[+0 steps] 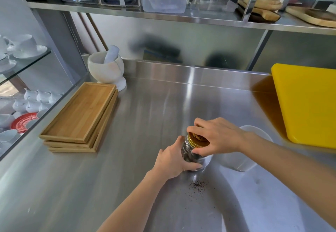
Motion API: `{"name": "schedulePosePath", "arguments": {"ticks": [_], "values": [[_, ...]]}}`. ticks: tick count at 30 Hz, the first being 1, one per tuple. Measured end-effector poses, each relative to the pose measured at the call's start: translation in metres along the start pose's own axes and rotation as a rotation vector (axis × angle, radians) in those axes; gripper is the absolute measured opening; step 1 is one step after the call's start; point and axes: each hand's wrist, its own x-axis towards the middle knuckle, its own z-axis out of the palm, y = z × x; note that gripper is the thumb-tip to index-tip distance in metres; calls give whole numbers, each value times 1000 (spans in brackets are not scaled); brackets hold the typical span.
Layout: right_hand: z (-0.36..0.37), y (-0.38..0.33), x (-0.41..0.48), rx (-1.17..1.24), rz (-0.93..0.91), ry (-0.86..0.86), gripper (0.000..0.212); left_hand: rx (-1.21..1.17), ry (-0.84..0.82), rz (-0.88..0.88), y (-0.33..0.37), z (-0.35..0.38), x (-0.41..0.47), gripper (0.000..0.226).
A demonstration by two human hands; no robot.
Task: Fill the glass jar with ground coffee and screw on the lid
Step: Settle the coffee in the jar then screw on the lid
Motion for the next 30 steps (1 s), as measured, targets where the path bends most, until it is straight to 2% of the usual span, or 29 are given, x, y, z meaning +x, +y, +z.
{"name": "schedulePosePath", "arguments": {"ticks": [4, 7, 9, 11, 13, 15, 23, 26, 30], "values": [[9, -12, 5, -12, 183, 70, 73, 2, 116, -11, 1, 9, -2, 63], [9, -30, 8, 18, 402, 106, 63, -46, 187, -19, 1, 14, -3, 60], [10, -36, 10, 55, 504, 86, 62, -58, 194, -30, 1, 15, -3, 58], [8, -38, 12, 63, 536, 63, 72, -52, 172, -37, 0, 15, -2, 57], [3, -32, 11, 97, 520, -5, 85, -37, 145, -20, -1, 13, -1, 58], [-3, -25, 10, 149, 491, -78, 89, -14, 126, 0, -2, 11, 1, 63], [8, -30, 11, 150, 480, 18, 58, -33, 90, 15, -2, 5, 3, 73], [7, -22, 6, 134, 372, 40, 57, -33, 94, 21, -3, 7, 3, 76], [5, -5, 6, 27, 167, 25, 72, -5, 61, 43, -5, 5, 7, 67]]}}
